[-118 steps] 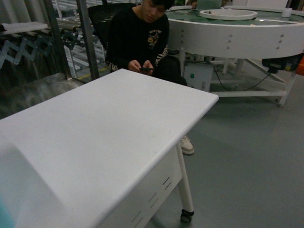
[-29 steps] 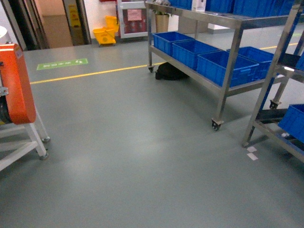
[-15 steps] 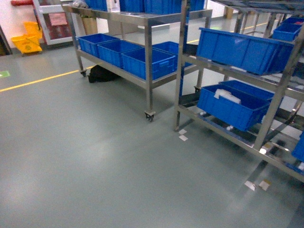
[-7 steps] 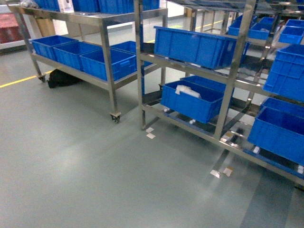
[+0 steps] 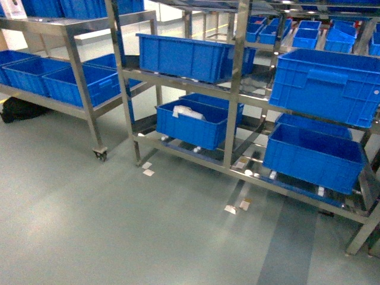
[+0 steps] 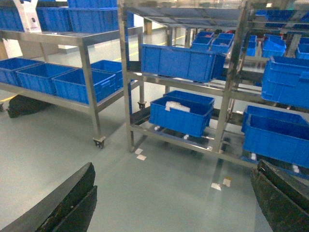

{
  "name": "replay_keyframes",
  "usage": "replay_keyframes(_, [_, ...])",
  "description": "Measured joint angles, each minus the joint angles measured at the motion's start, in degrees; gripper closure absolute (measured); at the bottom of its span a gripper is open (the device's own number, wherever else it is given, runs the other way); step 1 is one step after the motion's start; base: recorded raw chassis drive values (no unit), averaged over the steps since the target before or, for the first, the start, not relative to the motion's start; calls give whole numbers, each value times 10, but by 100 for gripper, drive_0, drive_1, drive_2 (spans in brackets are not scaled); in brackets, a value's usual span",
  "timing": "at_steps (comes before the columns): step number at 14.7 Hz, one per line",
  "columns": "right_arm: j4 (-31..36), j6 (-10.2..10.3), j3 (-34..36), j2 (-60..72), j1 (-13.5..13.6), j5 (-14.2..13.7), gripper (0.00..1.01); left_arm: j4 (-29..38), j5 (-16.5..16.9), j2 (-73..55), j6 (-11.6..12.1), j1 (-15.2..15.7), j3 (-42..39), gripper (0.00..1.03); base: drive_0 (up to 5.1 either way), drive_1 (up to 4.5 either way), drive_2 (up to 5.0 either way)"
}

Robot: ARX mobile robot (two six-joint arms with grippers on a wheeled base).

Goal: Pick red block from blue box to shelf

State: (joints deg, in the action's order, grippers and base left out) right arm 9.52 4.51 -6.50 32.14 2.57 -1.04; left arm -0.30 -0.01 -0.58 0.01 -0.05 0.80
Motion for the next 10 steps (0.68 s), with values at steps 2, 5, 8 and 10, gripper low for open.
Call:
replay_keyframes(2, [0,0,0,0,0,0,74,0,0,0,0,0,0,5,-153,-78,-228])
replay_keyframes(5, [0,0,0,0,0,0,74,1,0,0,0,0,0,5,-171,244,-585])
replay_keyframes(8, [0,0,0,0,0,0,74,1,0,0,0,0,0,5,-164,250,-577])
replay_keyframes(10, [0,0,0,0,0,0,74,1,0,0,0,0,0,5,-78,336,-491])
